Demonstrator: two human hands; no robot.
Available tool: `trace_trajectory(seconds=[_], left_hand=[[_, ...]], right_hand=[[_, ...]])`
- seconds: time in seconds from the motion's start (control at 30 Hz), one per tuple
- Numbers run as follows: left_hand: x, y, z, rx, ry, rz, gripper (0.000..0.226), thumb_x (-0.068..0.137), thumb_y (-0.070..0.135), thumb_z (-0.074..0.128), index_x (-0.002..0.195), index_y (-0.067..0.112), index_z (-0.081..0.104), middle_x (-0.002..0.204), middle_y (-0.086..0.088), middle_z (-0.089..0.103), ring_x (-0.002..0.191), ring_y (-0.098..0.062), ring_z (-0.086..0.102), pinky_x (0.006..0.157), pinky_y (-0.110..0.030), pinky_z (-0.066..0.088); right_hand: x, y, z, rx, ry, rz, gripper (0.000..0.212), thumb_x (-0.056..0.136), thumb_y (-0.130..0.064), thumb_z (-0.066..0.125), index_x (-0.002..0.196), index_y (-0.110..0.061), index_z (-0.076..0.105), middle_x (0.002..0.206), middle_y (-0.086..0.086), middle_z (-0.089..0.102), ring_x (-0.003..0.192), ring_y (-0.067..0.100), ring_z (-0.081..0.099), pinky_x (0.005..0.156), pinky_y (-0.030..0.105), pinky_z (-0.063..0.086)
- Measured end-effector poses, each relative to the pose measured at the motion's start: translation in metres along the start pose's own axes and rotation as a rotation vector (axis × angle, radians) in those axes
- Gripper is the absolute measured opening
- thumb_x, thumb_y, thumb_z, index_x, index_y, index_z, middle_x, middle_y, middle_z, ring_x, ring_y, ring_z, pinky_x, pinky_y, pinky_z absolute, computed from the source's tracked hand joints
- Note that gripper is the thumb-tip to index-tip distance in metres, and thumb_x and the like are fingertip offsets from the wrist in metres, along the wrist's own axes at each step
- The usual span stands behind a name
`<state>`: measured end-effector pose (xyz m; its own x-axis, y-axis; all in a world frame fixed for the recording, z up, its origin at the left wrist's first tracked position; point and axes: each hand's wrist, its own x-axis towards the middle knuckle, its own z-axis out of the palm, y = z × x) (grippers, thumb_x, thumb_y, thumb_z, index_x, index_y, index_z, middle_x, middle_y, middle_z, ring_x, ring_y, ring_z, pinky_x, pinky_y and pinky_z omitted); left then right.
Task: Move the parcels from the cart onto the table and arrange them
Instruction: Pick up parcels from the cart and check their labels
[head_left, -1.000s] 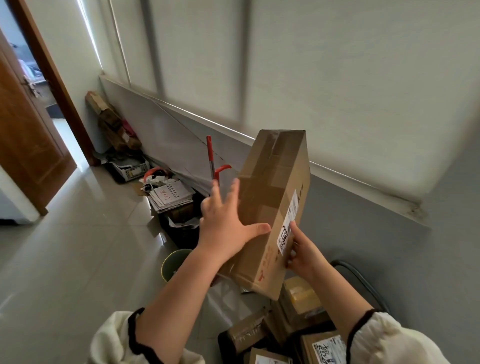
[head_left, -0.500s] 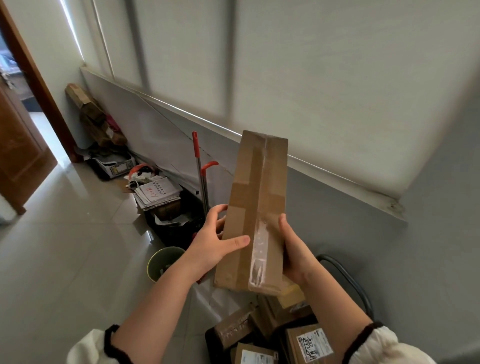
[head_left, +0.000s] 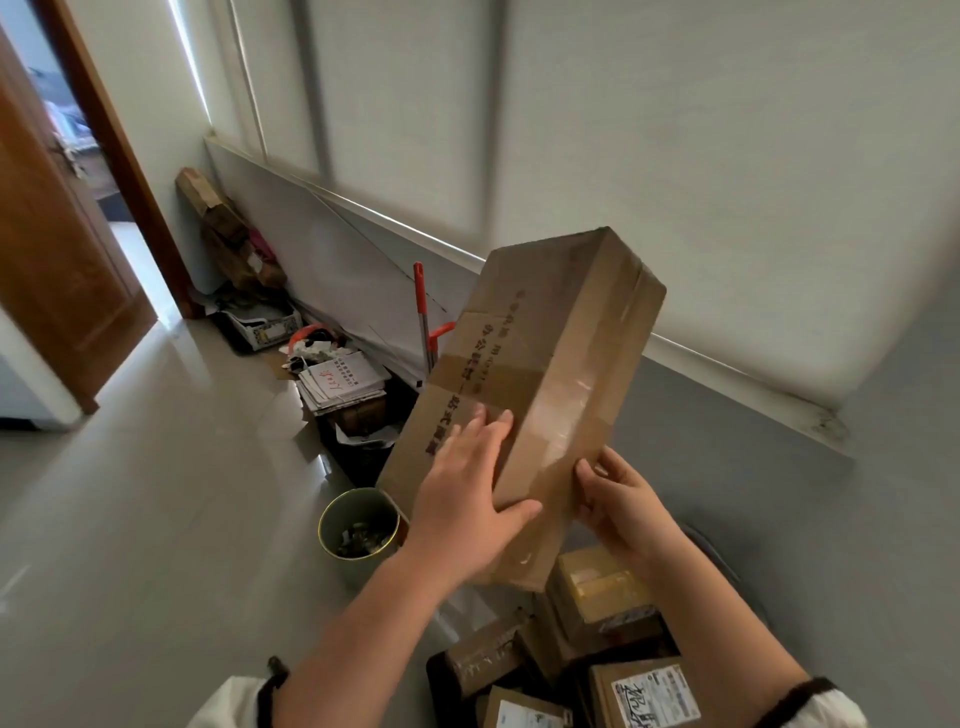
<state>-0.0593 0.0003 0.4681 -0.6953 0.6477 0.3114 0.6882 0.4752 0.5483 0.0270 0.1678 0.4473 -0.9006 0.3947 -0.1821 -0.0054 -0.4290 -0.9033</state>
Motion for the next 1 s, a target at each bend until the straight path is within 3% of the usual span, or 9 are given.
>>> trace_trajectory(seconds=[0.17, 0.43, 0.53, 0.6, 0.67, 0.73, 0.83, 0.9, 1.0], left_hand=[[0.001, 0.011, 0.014, 0.229, -0.072, 0.072, 0.088, 0.082, 0.052, 0.062, 0.141, 0.041, -0.003, 0.159, -0.001, 0.006, 0.144, -0.034, 0.009, 0.112, -0.051, 0.023], [-0.004, 0.004, 0.018, 0.046, -0.104, -0.003, 0.087, 0.079, 0.049, 0.066, 0.145, 0.04, 0.009, 0.158, 0.006, 0.008, 0.144, -0.024, 0.01, 0.115, -0.047, 0.021], [-0.001, -0.006, 0.01, -0.272, -0.051, -0.087, 0.081, 0.072, 0.045, 0.075, 0.136, 0.045, 0.025, 0.147, 0.011, 0.033, 0.13, -0.011, 0.037, 0.103, -0.038, 0.04], [0.0, -0.014, 0.003, -0.719, -0.082, -0.208, 0.067, 0.07, 0.04, 0.08, 0.124, 0.046, 0.041, 0.128, 0.014, 0.053, 0.11, -0.003, 0.056, 0.082, -0.024, 0.052], [-0.001, -0.023, 0.006, -1.187, -0.115, -0.366, 0.054, 0.071, 0.032, 0.077, 0.118, 0.036, 0.051, 0.118, 0.004, 0.063, 0.1, -0.011, 0.065, 0.072, -0.025, 0.055], [-0.003, -0.029, 0.021, -1.465, -0.142, -0.509, 0.045, 0.077, 0.027, 0.067, 0.12, 0.024, 0.053, 0.11, -0.007, 0.068, 0.097, -0.022, 0.068, 0.07, -0.033, 0.056], [-0.015, -0.024, 0.059, -1.654, -0.277, -0.646, 0.045, 0.085, 0.027, 0.058, 0.127, 0.017, 0.049, 0.108, -0.009, 0.07, 0.099, -0.028, 0.067, 0.073, -0.039, 0.057], [-0.026, -0.013, 0.086, -1.682, -0.42, -0.684, 0.047, 0.085, 0.024, 0.056, 0.13, 0.014, 0.046, 0.115, -0.014, 0.067, 0.104, -0.031, 0.064, 0.081, -0.045, 0.056], [-0.04, 0.012, 0.124, -1.61, -0.635, -0.687, 0.05, 0.084, 0.022, 0.061, 0.13, 0.013, 0.045, 0.118, -0.017, 0.064, 0.104, -0.032, 0.063, 0.079, -0.045, 0.054]], right_hand=[[-0.004, 0.031, -0.005, 0.301, 0.014, 0.089, 0.032, 0.093, -0.014, 0.046, 0.125, -0.012, 0.053, 0.106, 0.01, 0.07, 0.09, 0.023, 0.069, 0.068, 0.034, 0.057], [-0.014, 0.033, -0.012, 0.252, 0.062, 0.045, 0.05, 0.082, -0.015, 0.058, 0.131, -0.009, 0.051, 0.112, 0.013, 0.067, 0.093, 0.025, 0.068, 0.069, 0.034, 0.056], [-0.024, 0.012, -0.002, 0.055, 0.038, -0.011, 0.056, 0.08, -0.016, 0.063, 0.134, -0.017, 0.048, 0.112, 0.007, 0.069, 0.096, 0.022, 0.068, 0.07, 0.031, 0.056], [-0.034, -0.007, 0.008, -0.179, 0.007, -0.074, 0.062, 0.083, -0.021, 0.063, 0.139, -0.035, 0.04, 0.119, -0.005, 0.066, 0.104, 0.016, 0.065, 0.078, 0.034, 0.057], [-0.046, -0.025, 0.023, -0.496, -0.024, -0.109, 0.064, 0.088, -0.033, 0.061, 0.136, -0.055, 0.024, 0.134, -0.02, 0.051, 0.118, 0.007, 0.055, 0.094, 0.034, 0.051], [-0.059, -0.036, 0.037, -0.841, 0.0, -0.114, 0.066, 0.091, -0.045, 0.053, 0.14, -0.057, 0.011, 0.149, -0.026, 0.024, 0.132, 0.005, 0.036, 0.104, 0.035, 0.042], [-0.083, -0.027, 0.038, -1.24, 0.126, -0.152, 0.073, 0.092, -0.049, 0.046, 0.146, -0.046, -0.004, 0.154, -0.023, -0.008, 0.142, 0.006, 0.01, 0.114, 0.035, 0.026], [-0.105, -0.016, 0.021, -1.303, 0.214, -0.106, 0.074, 0.093, -0.049, 0.045, 0.143, -0.045, -0.011, 0.15, -0.023, -0.018, 0.144, 0.007, 0.001, 0.114, 0.032, 0.021], [-0.146, -0.004, -0.014, -1.278, 0.356, -0.003, 0.074, 0.094, -0.05, 0.044, 0.144, -0.045, -0.01, 0.144, -0.026, -0.019, 0.145, 0.008, 0.0, 0.114, 0.029, 0.019]])
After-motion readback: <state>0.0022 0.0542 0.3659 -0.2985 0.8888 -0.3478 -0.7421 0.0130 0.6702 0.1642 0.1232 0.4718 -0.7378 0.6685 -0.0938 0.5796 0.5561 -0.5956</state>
